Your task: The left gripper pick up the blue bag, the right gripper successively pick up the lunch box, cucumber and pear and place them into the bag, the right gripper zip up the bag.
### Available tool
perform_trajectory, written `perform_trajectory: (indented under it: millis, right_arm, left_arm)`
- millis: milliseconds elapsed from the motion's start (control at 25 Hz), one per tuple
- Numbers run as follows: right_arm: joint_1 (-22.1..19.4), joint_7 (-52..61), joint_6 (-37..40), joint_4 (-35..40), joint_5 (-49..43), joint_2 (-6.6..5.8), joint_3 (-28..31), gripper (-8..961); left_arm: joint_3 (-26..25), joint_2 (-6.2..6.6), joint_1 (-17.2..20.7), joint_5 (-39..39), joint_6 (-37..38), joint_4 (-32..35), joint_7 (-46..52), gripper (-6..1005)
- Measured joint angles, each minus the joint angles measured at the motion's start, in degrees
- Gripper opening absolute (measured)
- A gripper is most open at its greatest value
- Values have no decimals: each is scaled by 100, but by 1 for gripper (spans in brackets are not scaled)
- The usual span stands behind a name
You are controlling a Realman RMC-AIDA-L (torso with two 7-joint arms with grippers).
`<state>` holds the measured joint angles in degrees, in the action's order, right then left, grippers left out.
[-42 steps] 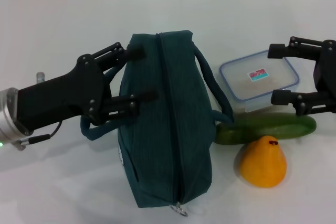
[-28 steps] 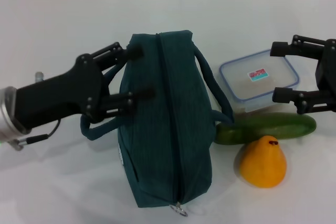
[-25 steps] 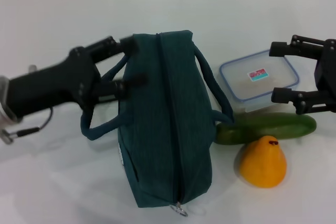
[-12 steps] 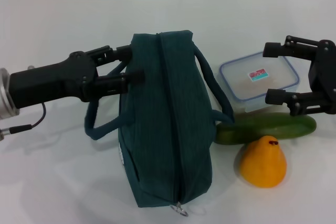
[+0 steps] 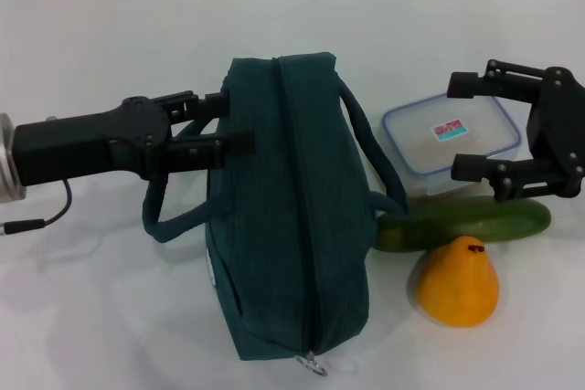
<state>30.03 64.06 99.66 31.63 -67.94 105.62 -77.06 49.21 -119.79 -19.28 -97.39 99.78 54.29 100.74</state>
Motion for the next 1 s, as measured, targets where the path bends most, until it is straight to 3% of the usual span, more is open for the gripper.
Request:
perform_trajectory:
  millis: [280,520,1000]
  right_arm:
    - [-17,2,-3,37,-15,73,21,873]
    - [28,2,-10,104,-70,145,25,872]
    - [-17,-29,-369,249,-219,234,34,872]
  left_arm:
    - [242,-1,36,-31,-171,240,239,756]
    - [613,0,34,-48,-836,193,296,743]
    - [367,30,-34,39,-868,-206,-92,717]
